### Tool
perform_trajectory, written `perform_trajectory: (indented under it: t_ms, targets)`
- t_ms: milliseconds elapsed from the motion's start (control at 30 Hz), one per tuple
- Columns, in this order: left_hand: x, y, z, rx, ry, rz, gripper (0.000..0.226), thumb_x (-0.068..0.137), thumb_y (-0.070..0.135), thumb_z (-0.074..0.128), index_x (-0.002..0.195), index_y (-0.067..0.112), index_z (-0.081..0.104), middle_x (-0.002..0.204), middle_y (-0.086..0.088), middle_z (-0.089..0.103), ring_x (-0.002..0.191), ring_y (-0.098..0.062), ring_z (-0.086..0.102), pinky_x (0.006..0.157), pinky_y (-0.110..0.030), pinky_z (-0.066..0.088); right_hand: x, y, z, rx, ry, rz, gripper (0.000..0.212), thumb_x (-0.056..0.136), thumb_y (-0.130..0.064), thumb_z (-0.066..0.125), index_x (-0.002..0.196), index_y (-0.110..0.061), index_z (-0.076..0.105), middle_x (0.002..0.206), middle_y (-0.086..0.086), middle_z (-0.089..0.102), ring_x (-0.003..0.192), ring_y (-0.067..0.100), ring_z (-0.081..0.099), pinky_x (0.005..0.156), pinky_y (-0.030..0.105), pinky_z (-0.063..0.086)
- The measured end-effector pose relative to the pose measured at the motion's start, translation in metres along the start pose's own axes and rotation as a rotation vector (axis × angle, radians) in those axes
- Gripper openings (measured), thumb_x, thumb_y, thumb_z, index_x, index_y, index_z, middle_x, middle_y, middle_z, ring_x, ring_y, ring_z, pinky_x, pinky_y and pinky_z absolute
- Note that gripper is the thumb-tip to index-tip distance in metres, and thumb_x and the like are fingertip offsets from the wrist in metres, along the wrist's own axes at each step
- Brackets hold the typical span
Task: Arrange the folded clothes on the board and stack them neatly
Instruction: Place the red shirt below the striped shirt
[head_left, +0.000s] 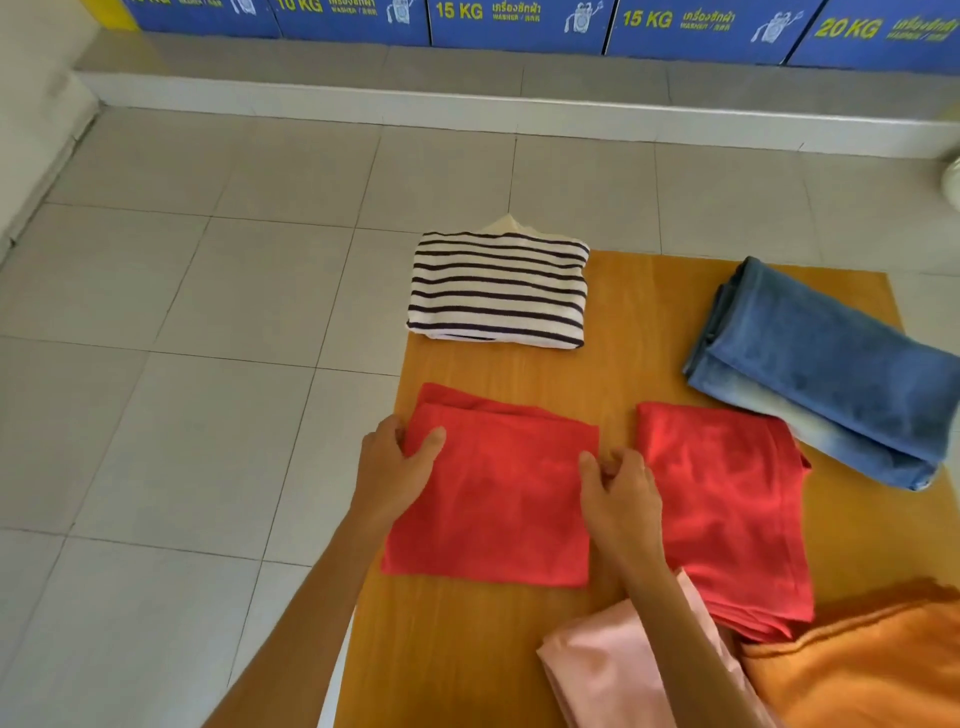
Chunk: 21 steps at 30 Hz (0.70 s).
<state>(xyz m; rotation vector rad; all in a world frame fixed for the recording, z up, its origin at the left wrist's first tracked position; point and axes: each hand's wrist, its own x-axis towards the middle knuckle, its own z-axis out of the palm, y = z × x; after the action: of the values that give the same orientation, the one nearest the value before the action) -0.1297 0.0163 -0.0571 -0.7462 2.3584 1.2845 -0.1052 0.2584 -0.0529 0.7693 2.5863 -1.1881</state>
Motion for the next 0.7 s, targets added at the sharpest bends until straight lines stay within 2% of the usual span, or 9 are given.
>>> perform_trajectory:
  t_ms: [67,133,200,267,400,500,600,700]
  targets:
    - [-0.017,-0.009,0.005,0.015,-0.028,-0.016,0.083,0.080,0.068,0.059,0.145,0.021,0.037,0.139,-0.003,0.047,0.123,-0.027,0.053,0.095,-0.041,0.050,-0.019,0.005,0.006,0.029,-0.051,0.079,0.052,0.096,-0.044,0.058,0.126,-0.003,0.052,0.122,0.017,0.058,0.117,0.036,0.054,0.092,0.035,0.039]
    - [-0.029,-0.012,0.009,0.021,-0.018,-0.012,0.083,0.083,0.060,0.063,0.147,0.018,0.033,0.143,-0.006,0.046,0.125,-0.028,0.052,0.097,-0.041,0.048,-0.031,0.006,0.012,0.048,-0.089,0.114,0.068,0.094,-0.052,0.057,0.138,-0.002,0.046,0.134,0.020,0.055,0.126,0.037,0.050,0.103,0.040,0.038]
    - [-0.038,-0.014,0.010,0.021,-0.002,-0.006,0.077,0.087,0.050,0.064,0.148,0.015,0.032,0.145,-0.008,0.046,0.128,-0.030,0.051,0.100,-0.042,0.046,-0.036,0.007,0.014,0.077,-0.101,0.133,0.075,0.092,-0.055,0.059,0.142,-0.003,0.043,0.138,0.018,0.055,0.128,0.036,0.051,0.105,0.040,0.039]
    - [-0.046,-0.016,0.009,-0.013,-0.002,-0.019,0.076,0.087,0.048,0.065,0.147,0.014,0.032,0.144,-0.008,0.048,0.127,-0.031,0.052,0.100,-0.042,0.046,-0.038,0.006,0.010,0.111,-0.116,0.178,0.070,0.091,-0.054,0.062,0.137,-0.004,0.048,0.132,0.016,0.060,0.124,0.035,0.055,0.100,0.038,0.043]
    - [-0.057,-0.026,0.005,-0.064,-0.066,-0.054,0.079,0.083,0.062,0.062,0.143,0.017,0.038,0.137,-0.004,0.054,0.120,-0.028,0.057,0.093,-0.038,0.049,-0.042,0.007,0.002,0.146,-0.226,0.231,0.066,0.084,-0.062,0.064,0.123,-0.009,0.061,0.114,0.006,0.065,0.111,0.029,0.062,0.087,0.033,0.047]
    - [-0.064,-0.031,0.004,-0.072,-0.128,-0.049,0.076,0.081,0.072,0.053,0.138,0.023,0.045,0.130,0.001,0.059,0.112,-0.023,0.060,0.091,-0.037,0.051,-0.050,0.010,0.005,0.160,-0.233,0.211,0.071,0.081,-0.067,0.064,0.125,-0.010,0.061,0.117,0.005,0.066,0.112,0.028,0.062,0.094,0.037,0.050]
    - [-0.068,-0.035,0.003,-0.090,-0.139,-0.052,0.073,0.082,0.073,0.051,0.135,0.022,0.050,0.125,0.002,0.061,0.108,-0.021,0.061,0.089,-0.035,0.051,-0.057,0.011,0.008,0.155,-0.174,0.204,0.069,0.087,-0.061,0.062,0.130,-0.007,0.058,0.124,0.009,0.064,0.118,0.031,0.059,0.096,0.037,0.046]
    - [-0.070,-0.035,0.000,-0.111,-0.191,-0.044,0.068,0.084,0.068,0.053,0.135,0.023,0.051,0.121,0.005,0.062,0.104,-0.017,0.061,0.088,-0.033,0.051,-0.059,0.012,0.007,0.192,-0.151,0.191,0.055,0.090,-0.054,0.061,0.124,-0.011,0.062,0.109,0.004,0.066,0.113,0.029,0.062,0.093,0.036,0.048]
